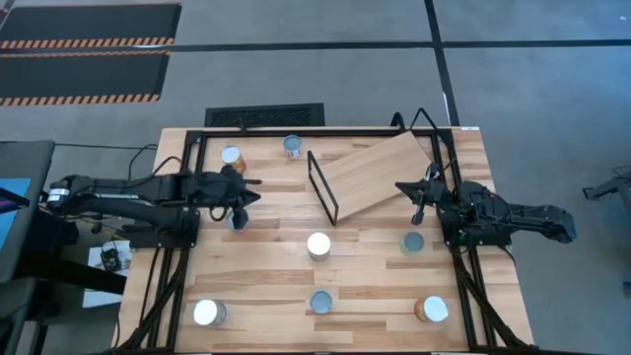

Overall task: Pick and place cans onto a shelf
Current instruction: Put the canned mixed corn on the shelf

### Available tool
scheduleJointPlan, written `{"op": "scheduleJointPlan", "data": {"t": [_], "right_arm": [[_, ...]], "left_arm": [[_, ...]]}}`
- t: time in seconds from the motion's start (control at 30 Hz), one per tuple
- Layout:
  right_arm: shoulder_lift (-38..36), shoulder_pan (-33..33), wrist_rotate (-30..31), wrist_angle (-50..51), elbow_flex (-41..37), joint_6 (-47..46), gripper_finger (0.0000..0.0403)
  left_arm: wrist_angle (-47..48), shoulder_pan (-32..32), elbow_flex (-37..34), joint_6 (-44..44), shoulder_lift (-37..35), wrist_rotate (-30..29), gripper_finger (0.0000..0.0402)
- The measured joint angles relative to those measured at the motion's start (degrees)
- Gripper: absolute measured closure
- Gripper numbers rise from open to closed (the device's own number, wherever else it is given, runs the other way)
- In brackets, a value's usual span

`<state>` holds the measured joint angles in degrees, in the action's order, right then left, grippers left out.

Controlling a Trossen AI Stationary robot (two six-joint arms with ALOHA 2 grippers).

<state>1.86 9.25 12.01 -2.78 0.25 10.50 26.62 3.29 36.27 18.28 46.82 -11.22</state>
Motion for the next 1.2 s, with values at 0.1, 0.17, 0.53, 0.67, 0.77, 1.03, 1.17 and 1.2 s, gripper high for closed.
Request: {"op": "scheduleJointPlan", "data": {"t": [0.1,0.17,0.53,0.67,0.77,1.03,1.17,1.2], "right_arm": [[0.0,0.0,0.0,0.01,0.01,0.02,0.0379],[0.0,-0.02,0.0,0.01,0.01,0.0,0.0379],[0.0,-0.01,0.0,0.01,0.0,0.0,0.0379],[0.01,0.0,0.0,0.0,0.0,0.02,0.0379],[0.01,0.0,0.0,0.02,0.01,0.0,0.0379],[0.0,0.0,-0.01,0.01,0.0,0.01,0.0379],[0.01,-0.01,0.0,0.0,0.01,0.02,0.0379],[-0.01,-0.01,-0.01,0.01,0.01,0.01,0.0379]], "left_arm": [[7.93,0.0,4.72,4.18,4.77,0.3,0.0401],[12.46,-0.34,7.05,6.76,7.76,1.14,0.0401],[27.72,-5.29,11.09,27.27,21.36,8.04,0.037],[28.4,-6.63,11.09,29.03,25.61,7.75,0.0322],[28.38,-7.02,11.09,28.84,28.29,7.49,0.0286],[29.0,-7.02,11.09,27.97,33.67,2.98,0.0243],[29.38,-7.0,11.13,27.09,34.84,2.68,0.0264],[29.44,-7.08,11.13,26.63,34.85,2.62,0.0276]]}}
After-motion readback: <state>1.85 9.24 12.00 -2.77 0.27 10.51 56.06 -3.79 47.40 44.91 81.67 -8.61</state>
